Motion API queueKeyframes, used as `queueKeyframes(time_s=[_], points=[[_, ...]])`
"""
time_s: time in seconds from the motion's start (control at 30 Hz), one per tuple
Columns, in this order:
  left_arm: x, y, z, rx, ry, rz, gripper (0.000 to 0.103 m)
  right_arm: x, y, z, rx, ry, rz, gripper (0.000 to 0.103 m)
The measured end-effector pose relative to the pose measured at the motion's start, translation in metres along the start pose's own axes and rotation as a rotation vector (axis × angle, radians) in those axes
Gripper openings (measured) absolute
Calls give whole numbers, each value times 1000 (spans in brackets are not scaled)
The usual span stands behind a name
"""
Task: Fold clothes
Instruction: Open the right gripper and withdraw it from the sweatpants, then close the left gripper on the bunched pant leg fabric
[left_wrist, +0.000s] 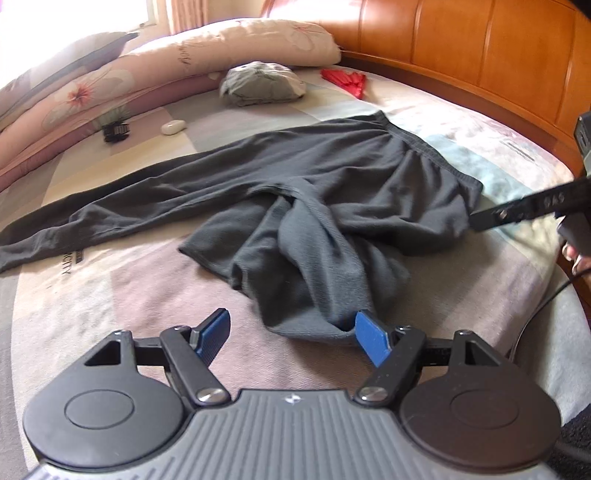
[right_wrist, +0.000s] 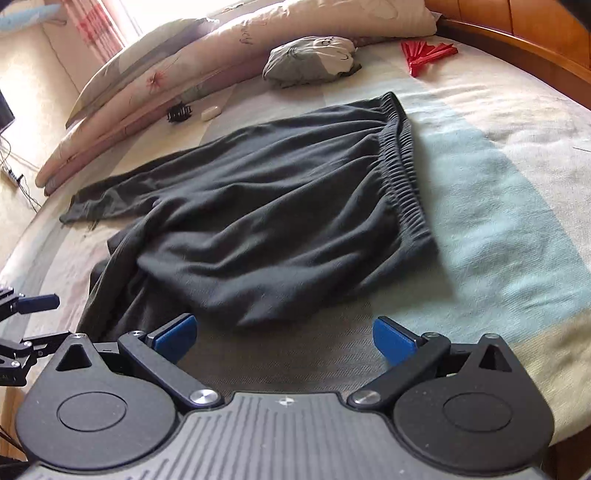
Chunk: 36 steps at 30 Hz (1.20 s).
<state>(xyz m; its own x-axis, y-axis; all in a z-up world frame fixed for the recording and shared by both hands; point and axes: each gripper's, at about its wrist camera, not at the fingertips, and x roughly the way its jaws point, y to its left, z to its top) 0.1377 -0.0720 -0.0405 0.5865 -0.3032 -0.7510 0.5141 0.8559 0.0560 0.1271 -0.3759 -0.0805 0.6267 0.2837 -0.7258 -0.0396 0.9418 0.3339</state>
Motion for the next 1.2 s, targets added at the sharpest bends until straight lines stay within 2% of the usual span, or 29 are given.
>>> queueKeyframes(time_s=[0.17, 0.27, 0.33, 0.43, 0.57, 0.6, 0.7, 1.0, 1.2], points=[[5, -15, -6, 37, 35, -23, 76, 5, 36, -16, -112, 24, -3, 103], [10, -18, -12, 36, 69, -38, 76, 8, 47, -19, -175, 38, -29, 103], [15, -19, -15, 24, 92, -55, 76, 10, 50, -20, -184, 48, -17, 103], [21, -19, -16, -4, 110, -130, 76, 10, 54, -21, -200, 55, -9, 103], [34, -20, -9, -43, 115, -279, 76, 8, 52, -20, -221, 46, -49, 103], [37, -21, -6, -43, 117, -296, 76, 7, 50, -19, -219, 41, -58, 103], [44, -23, 8, 1, 90, -284, 76, 1, 43, -16, -208, 26, -72, 103], [52, 9, 72, 15, -24, -220, 75, 1, 30, -14, -176, 9, -72, 103], [71, 20, 117, 90, -73, -143, 76, 11, 24, -13, -161, 24, -71, 103]])
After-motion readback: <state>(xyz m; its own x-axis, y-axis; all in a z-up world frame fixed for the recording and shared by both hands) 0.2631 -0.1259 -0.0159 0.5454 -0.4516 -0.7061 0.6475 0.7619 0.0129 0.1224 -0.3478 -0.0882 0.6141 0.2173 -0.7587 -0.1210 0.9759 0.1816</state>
